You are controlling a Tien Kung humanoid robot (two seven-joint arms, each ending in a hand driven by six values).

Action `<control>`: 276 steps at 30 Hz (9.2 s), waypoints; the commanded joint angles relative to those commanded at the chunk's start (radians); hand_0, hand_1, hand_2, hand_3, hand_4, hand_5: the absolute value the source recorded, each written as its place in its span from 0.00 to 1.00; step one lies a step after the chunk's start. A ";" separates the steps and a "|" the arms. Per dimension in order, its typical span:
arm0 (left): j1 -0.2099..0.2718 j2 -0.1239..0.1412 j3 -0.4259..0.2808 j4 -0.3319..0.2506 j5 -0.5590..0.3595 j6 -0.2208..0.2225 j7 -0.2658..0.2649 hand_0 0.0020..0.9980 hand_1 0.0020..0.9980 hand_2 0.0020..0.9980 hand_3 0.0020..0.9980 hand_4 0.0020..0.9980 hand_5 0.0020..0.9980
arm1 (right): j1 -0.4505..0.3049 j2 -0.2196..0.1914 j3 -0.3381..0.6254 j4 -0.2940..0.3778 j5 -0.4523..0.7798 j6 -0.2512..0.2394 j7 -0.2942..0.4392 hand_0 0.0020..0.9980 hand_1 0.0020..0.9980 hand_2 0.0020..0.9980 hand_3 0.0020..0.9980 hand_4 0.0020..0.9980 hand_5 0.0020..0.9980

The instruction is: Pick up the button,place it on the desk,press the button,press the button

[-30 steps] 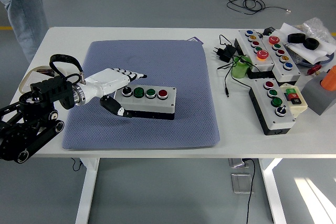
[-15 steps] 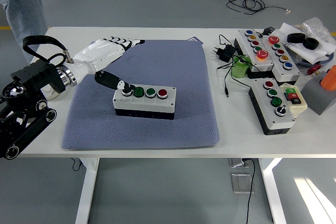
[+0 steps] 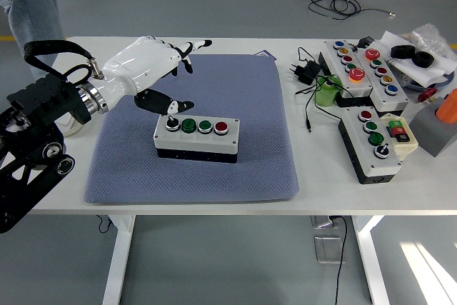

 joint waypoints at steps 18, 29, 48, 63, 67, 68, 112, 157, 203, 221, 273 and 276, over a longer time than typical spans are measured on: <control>0.004 0.006 0.054 0.003 0.081 -0.232 0.043 0.01 0.06 0.08 0.96 0.53 0.00 | -0.007 0.000 0.000 0.000 -0.002 -0.001 -0.001 0.79 0.80 0.82 0.75 0.41 0.48; 0.000 0.011 0.083 0.008 0.065 -0.292 0.044 0.02 0.04 0.08 0.95 0.50 0.00 | -0.005 0.001 -0.001 0.000 0.003 -0.001 0.000 0.79 0.80 0.82 0.75 0.41 0.48; -0.050 -0.015 0.149 0.051 0.033 -0.285 0.047 0.02 0.05 0.08 0.94 0.51 0.00 | 0.004 -0.001 -0.001 0.000 0.004 0.001 0.002 0.79 0.80 0.82 0.75 0.41 0.48; -0.065 -0.019 0.164 0.084 0.022 -0.282 0.050 0.02 0.06 0.08 0.94 0.52 0.00 | 0.009 -0.001 -0.003 0.000 0.003 0.001 0.003 0.79 0.80 0.82 0.75 0.41 0.48; -0.067 -0.018 0.172 0.092 0.018 -0.283 0.052 0.02 0.06 0.08 0.94 0.53 0.00 | 0.009 -0.001 -0.003 0.000 0.003 0.001 0.003 0.79 0.80 0.82 0.75 0.41 0.48; -0.067 -0.018 0.173 0.095 0.016 -0.283 0.053 0.02 0.06 0.08 0.94 0.53 0.00 | 0.009 -0.001 -0.002 0.000 0.002 0.001 0.003 0.79 0.80 0.82 0.75 0.41 0.48; -0.106 -0.059 0.204 0.105 0.023 -0.260 0.057 0.02 0.06 0.08 0.93 0.54 0.00 | 0.001 -0.001 -0.001 0.000 -0.004 0.000 -0.001 0.79 0.80 0.82 0.75 0.41 0.48; -0.143 -0.071 0.293 0.170 0.046 -0.279 0.055 0.02 0.06 0.09 0.93 0.56 0.00 | 0.009 -0.003 0.005 0.000 -0.006 0.001 0.001 0.79 0.80 0.82 0.75 0.41 0.48; -0.029 -0.057 -0.088 0.177 -0.256 0.042 0.044 0.17 0.36 0.40 0.97 0.80 0.51 | -0.004 -0.003 0.014 0.000 -0.016 -0.001 -0.001 0.79 0.80 0.82 0.75 0.41 0.48; 0.081 -0.051 -0.330 0.322 -1.017 0.179 0.061 0.80 0.82 0.88 0.90 0.72 1.00 | -0.002 -0.002 0.017 0.000 -0.018 0.000 -0.001 0.79 0.80 0.82 0.75 0.41 0.48; 0.199 -0.042 -0.400 0.345 -1.564 0.123 0.047 0.83 0.88 0.92 0.94 0.70 1.00 | 0.003 -0.001 0.004 0.000 -0.007 0.003 0.005 0.79 0.80 0.82 0.75 0.41 0.48; 0.198 -0.046 -0.397 0.345 -1.563 0.117 0.048 0.86 0.89 0.94 0.96 0.70 1.00 | 0.004 0.000 0.005 0.000 -0.003 0.003 0.006 0.79 0.80 0.82 0.75 0.41 0.48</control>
